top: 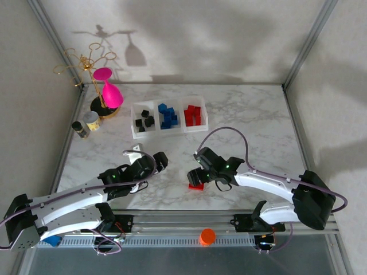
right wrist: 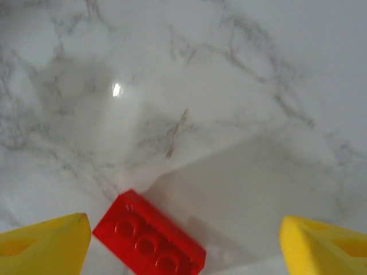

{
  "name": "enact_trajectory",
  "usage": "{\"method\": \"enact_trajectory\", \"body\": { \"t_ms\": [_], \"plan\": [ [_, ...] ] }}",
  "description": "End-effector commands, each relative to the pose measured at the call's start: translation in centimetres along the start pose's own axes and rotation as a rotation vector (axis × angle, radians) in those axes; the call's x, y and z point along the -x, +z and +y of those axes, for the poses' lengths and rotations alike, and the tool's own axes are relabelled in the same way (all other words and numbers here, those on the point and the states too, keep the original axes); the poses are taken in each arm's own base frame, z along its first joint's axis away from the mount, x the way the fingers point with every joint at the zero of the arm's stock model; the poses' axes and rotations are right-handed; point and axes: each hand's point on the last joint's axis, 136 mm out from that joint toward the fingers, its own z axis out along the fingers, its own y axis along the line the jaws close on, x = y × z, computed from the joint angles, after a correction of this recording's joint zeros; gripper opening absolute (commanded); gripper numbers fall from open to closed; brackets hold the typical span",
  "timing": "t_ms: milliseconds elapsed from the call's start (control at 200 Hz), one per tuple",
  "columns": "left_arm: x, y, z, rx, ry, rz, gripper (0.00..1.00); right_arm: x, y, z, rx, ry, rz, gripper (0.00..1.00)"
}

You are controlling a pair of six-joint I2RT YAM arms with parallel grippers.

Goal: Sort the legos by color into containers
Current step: Pick up the lego from the bottom-center of the table.

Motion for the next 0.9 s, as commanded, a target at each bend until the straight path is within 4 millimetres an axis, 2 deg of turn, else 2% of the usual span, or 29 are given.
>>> {"method": "enact_trajectory", "body": {
  "t_ms": [0,125,290,360,451,621,781,896],
  "plan": [
    [0.0,-0.1,1.4,0.045,-0.049,-0.021,1.00,-2.1,0.0,0.0,-0.029,0.024,0.036,0.86],
    [0.0,0.0,1.6,0.057,-0.045,-0.025,0.99,-3.9,0.8,0.5,-0.052,-0.003,0.074,0.86],
    [0.1,0.0,2.0,0.071,-0.038,-0.035,1.00,-5.2,2.2,0.6,-0.118,-0.038,0.123,0.88],
    [0.2,-0.1,2.1,0.075,-0.038,-0.040,1.00,-5.4,2.7,0.1,-0.163,-0.034,0.130,0.89],
    [0.4,-0.2,2.0,0.071,-0.038,-0.045,1.00,-4.9,3.1,-0.4,-0.207,-0.025,0.118,0.89],
    [0.5,-0.2,1.8,0.069,-0.034,-0.047,1.00,-2.8,3.2,-1.3,-0.268,-0.007,0.072,0.87],
    [0.6,-0.3,1.8,0.073,-0.027,-0.052,1.00,-1.4,3.6,-1.9,-0.268,0.014,0.061,0.80],
    [0.7,-0.4,1.8,0.073,-0.026,-0.055,1.00,-1.8,4.3,-1.5,-0.248,-0.003,0.090,0.72]
  ]
}}
